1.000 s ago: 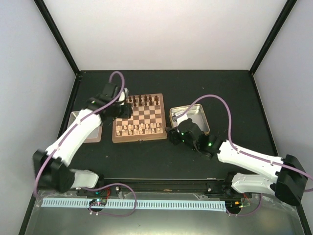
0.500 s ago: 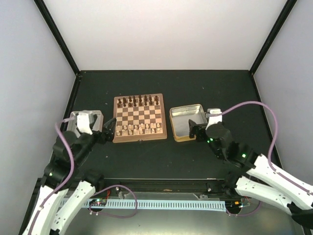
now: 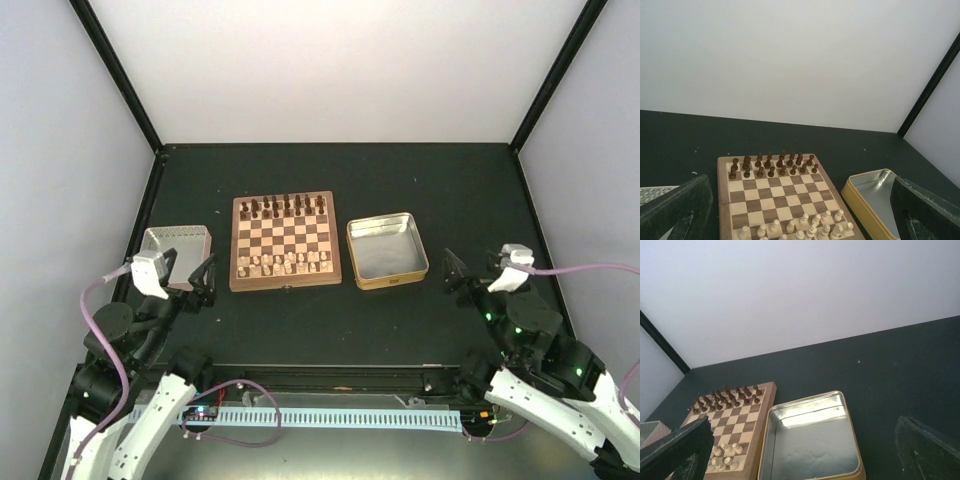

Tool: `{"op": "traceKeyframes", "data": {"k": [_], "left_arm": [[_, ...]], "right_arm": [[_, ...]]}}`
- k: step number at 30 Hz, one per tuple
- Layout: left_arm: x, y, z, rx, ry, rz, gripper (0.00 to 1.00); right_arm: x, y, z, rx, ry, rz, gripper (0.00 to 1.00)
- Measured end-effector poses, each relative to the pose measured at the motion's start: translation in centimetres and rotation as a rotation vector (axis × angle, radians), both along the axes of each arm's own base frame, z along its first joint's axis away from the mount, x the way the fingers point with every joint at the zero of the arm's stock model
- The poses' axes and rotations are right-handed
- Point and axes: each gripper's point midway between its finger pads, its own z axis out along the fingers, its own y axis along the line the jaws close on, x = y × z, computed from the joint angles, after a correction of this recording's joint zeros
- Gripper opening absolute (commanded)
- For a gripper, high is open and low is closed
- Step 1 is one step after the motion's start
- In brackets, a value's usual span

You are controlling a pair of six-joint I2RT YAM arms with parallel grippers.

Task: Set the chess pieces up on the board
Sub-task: Reset both arms

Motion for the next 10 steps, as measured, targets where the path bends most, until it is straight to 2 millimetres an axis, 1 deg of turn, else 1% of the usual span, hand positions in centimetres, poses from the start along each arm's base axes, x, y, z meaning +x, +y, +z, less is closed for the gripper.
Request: {"op": "traceKeyframes", "data": {"k": [1, 4, 10], "left_arm": [[-0.1, 0.1, 0.0, 0.000, -0.002, 0.002, 0.99], [-0.5, 0.2, -0.2, 0.006, -0.004, 0.002, 0.99], [-0.7, 0.1, -0.6, 0.028, 0.006, -0.012, 0.99]], "right_arm": [[-0.3, -0.6, 0.2, 0.011, -0.011, -0.008, 1.00], [-0.8, -1.5, 0.5, 0.032, -0.030, -0.016, 1.00], [-0.9, -1.7, 0.5, 0.034, -0.033, -0.019, 1.00]]}}
